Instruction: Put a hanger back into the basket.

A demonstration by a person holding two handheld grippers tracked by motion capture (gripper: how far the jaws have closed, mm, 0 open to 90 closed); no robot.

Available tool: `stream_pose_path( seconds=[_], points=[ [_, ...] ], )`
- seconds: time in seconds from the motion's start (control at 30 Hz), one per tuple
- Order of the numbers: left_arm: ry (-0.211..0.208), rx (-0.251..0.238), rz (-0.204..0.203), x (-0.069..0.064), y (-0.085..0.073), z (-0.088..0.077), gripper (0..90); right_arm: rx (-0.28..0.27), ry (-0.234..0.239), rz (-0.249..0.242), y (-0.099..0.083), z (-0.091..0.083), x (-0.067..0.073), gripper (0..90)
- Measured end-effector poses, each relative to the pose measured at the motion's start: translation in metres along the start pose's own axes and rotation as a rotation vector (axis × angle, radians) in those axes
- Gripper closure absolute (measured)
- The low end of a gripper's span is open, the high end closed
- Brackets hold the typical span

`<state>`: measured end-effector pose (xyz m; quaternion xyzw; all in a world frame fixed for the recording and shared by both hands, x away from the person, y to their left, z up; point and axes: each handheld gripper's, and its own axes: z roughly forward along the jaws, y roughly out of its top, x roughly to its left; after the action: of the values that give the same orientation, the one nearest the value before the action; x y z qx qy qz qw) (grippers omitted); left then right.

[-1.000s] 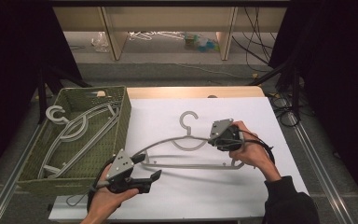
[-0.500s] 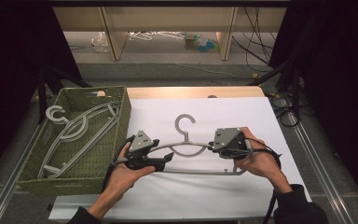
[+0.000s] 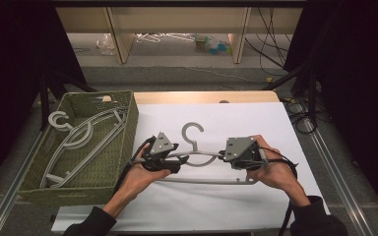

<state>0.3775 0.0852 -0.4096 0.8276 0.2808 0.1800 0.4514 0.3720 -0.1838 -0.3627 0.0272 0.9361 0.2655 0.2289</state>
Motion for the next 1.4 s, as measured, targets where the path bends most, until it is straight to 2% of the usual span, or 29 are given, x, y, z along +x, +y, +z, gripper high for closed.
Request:
stream_pose_path(
  seconds=[0.13, 0.23, 0.3, 0.4, 0.43, 0.5, 0.57, 0.6, 0.63, 0.67, 0.7, 0.73, 0.77, 0.83, 0.87, 0.93, 0.97, 1.0, 1.03, 1.07, 1.1, 1.13, 1.2, 1.23, 1.27, 1.3, 1.33, 1.4],
  points=[
    [-0.025, 0.004, 0.068, -0.002, 0.002, 0.006, 52.2, -0.002, -0.007, -0.001, 0.001, -0.001, 0.001, 81.9],
    [-0.044, 0.019, 0.131, -0.004, 0.004, 0.011, 62.8, -0.011, 0.004, -0.008, 0.002, -0.002, 0.001, 81.9],
    [-0.043, 0.011, 0.145, -0.004, 0.004, 0.013, 65.6, -0.012, 0.007, -0.008, 0.002, -0.002, 0.001, 81.9],
    [-0.052, 0.027, 0.196, -0.005, 0.007, 0.011, 69.1, -0.011, -0.002, -0.004, 0.0, 0.0, 0.0, 81.4],
    [-0.062, 0.036, 0.223, -0.008, 0.009, 0.009, 71.5, -0.015, -0.02, 0.002, -0.001, 0.0, -0.003, 79.4],
    [-0.059, 0.036, 0.235, -0.01, 0.01, 0.007, 72.6, -0.015, -0.025, 0.011, -0.002, 0.0, -0.003, 78.2],
    [-0.091, 0.051, 0.245, -0.014, 0.013, 0.004, 78.1, -0.017, -0.055, 0.039, -0.003, -0.001, -0.007, 72.2],
    [-0.101, 0.04, 0.228, -0.017, 0.013, 0.004, 79.8, -0.023, -0.075, 0.068, -0.004, 0.0, -0.009, 68.5],
    [-0.101, 0.04, 0.228, -0.017, 0.013, 0.004, 81.1, -0.023, -0.075, 0.068, -0.004, 0.0, -0.009, 68.5],
    [-0.117, 0.037, 0.212, -0.018, 0.013, 0.003, 81.5, -0.031, -0.098, 0.116, -0.006, -0.001, -0.01, 66.0],
    [-0.123, 0.041, 0.201, -0.018, 0.014, 0.002, 81.5, -0.031, -0.098, 0.116, -0.006, -0.001, -0.01, 65.2],
    [-0.126, 0.037, 0.185, -0.019, 0.014, 0.001, 81.5, -0.039, -0.085, 0.153, -0.006, -0.001, -0.009, 63.2],
    [-0.12, 0.04, 0.178, -0.02, 0.014, 0.0, 81.5, -0.065, -0.098, 0.195, -0.006, -0.002, -0.011, 58.1],
    [-0.124, 0.041, 0.137, -0.018, 0.014, -0.001, 81.4, -0.073, -0.101, 0.213, -0.006, -0.003, -0.012, 56.0],
    [-0.134, 0.045, 0.111, -0.015, 0.013, -0.004, 81.5, -0.08, -0.11, 0.23, -0.006, -0.004, -0.011, 50.0],
    [-0.14, 0.046, 0.096, -0.013, 0.012, -0.005, 81.5, -0.088, -0.112, 0.243, -0.006, -0.004, -0.011, 47.1],
    [-0.137, 0.042, 0.075, -0.012, 0.012, -0.007, 81.5, -0.123, -0.129, 0.301, -0.006, -0.004, -0.013, 42.7],
    [-0.14, 0.038, 0.057, -0.01, 0.012, -0.009, 81.5, -0.123, -0.129, 0.301, -0.006, -0.004, -0.013, 42.7],
    [-0.14, 0.042, 0.05, -0.007, 0.011, -0.012, 81.4, -0.166, -0.142, 0.366, -0.007, -0.005, -0.014, 39.5],
    [-0.129, 0.032, 0.022, -0.006, 0.011, -0.014, 81.4, -0.166, -0.142, 0.366, -0.007, -0.005, -0.014, 39.5],
    [-0.117, 0.036, 0.0, -0.003, 0.012, -0.02, 81.4, -0.194, -0.164, 0.404, -0.008, -0.007, -0.015, 38.1],
    [-0.117, 0.036, 0.0, -0.003, 0.012, -0.02, 81.3, -0.206, -0.186, 0.422, -0.008, -0.008, -0.014, 37.2],
    [-0.108, 0.021, -0.026, 0.0, 0.012, -0.028, 81.2, -0.217, -0.199, 0.43, -0.009, -0.01, -0.013, 36.2],
    [-0.099, 0.021, -0.034, 0.002, 0.012, -0.032, 81.2, -0.223, -0.199, 0.459, -0.008, -0.012, -0.011, 35.7],
    [-0.096, 0.021, -0.04, 0.004, 0.012, -0.036, 81.3, -0.249, -0.216, 0.46, -0.008, -0.013, -0.01, 35.2],
    [-0.095, 0.008, -0.066, 0.006, 0.009, -0.041, 81.2, -0.279, -0.214, 0.483, -0.008, -0.014, -0.006, 33.5],
    [-0.095, 0.008, -0.066, 0.006, 0.009, -0.041, 81.2, -0.279, -0.214, 0.483, -0.008, -0.014, -0.006, 33.5],
    [-0.089, -0.011, -0.11, 0.011, 0.006, -0.048, 81.2, -0.297, -0.194, 0.491, -0.008, -0.013, 0.001, 29.4]
  ],
)
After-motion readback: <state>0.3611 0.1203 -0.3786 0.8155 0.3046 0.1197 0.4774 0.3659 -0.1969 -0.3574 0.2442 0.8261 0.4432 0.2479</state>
